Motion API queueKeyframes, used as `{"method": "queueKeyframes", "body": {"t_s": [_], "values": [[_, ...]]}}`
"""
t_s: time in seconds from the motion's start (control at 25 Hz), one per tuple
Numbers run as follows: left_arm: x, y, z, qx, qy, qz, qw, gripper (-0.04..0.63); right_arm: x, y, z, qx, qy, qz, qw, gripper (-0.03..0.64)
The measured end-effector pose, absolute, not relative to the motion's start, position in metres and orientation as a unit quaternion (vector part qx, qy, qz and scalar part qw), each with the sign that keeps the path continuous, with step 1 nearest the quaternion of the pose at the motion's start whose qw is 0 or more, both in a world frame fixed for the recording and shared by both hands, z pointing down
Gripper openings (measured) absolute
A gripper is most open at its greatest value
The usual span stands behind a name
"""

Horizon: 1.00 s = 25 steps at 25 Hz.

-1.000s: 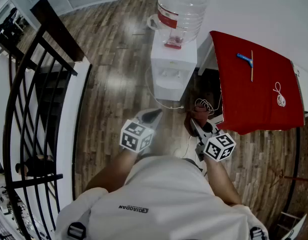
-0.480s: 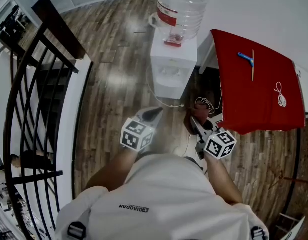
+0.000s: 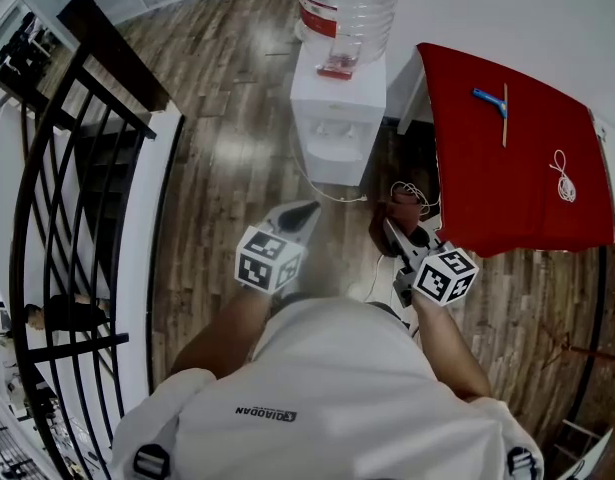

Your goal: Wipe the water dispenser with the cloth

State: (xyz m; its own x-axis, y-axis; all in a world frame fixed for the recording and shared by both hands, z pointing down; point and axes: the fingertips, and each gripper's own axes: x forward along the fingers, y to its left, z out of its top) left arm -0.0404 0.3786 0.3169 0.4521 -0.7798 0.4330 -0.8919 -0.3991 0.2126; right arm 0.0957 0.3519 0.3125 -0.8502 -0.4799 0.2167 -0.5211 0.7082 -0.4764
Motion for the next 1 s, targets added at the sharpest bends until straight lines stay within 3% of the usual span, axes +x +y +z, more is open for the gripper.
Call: {"method": "queueKeyframes", "body": {"t_s": [0.6,1.0], "values": [[0.001,0.370,0.332,0.807,-0.522,0.185,0.205,-0.011,0.173,0.315,0.348,0.296,-0.900,0.319,0.020,0.055],[-0.017,0.313,0.342,0.826,-0.485,0.215,0.193,-0.011,0.152,0.264,0.366,0.327,-0.884,0.333,0.023,0.055]]}}
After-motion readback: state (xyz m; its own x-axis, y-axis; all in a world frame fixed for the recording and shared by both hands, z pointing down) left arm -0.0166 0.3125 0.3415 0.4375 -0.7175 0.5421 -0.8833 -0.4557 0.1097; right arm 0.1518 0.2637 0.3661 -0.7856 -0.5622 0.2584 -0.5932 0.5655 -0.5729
